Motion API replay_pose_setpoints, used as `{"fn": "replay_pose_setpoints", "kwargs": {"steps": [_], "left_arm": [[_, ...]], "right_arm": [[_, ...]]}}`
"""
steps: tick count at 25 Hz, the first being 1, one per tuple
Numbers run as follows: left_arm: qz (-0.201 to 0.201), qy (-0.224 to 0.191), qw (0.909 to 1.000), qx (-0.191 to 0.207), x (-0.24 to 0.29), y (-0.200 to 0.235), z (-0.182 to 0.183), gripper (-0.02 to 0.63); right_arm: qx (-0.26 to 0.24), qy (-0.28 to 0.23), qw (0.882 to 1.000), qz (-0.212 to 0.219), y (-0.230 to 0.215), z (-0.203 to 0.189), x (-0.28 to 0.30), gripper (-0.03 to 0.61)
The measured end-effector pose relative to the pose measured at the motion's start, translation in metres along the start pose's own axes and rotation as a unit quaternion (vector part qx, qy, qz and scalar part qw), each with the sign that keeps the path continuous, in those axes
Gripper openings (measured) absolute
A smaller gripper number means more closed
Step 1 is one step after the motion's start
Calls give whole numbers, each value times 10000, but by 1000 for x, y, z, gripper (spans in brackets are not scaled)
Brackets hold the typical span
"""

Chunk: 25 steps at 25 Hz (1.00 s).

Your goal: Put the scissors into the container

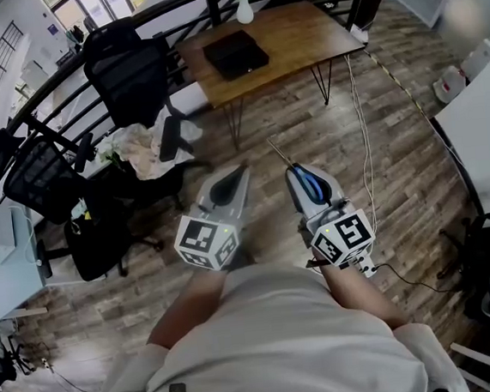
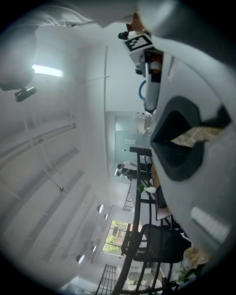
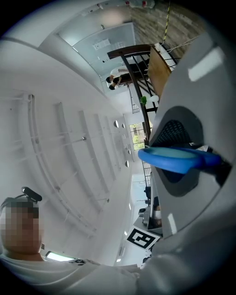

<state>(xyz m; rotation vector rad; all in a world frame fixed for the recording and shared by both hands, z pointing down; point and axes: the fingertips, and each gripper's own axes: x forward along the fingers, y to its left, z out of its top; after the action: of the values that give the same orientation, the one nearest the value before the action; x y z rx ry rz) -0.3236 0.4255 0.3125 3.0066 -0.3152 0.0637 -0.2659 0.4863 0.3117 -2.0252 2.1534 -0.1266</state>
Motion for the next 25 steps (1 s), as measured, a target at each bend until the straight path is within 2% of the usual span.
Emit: {"fn": "replay_pose_setpoints", "kwargs": {"steps": [13,25], "left_arm": [[-71,90,9998,-152,16,92,-8,5],[-410,32,9991,-70,29,220,29,5]], "right_arm": [[252,90,9996,-38,-12,-26,95,49],[224,-17,9995,-199,1,-16,234,49]]}}
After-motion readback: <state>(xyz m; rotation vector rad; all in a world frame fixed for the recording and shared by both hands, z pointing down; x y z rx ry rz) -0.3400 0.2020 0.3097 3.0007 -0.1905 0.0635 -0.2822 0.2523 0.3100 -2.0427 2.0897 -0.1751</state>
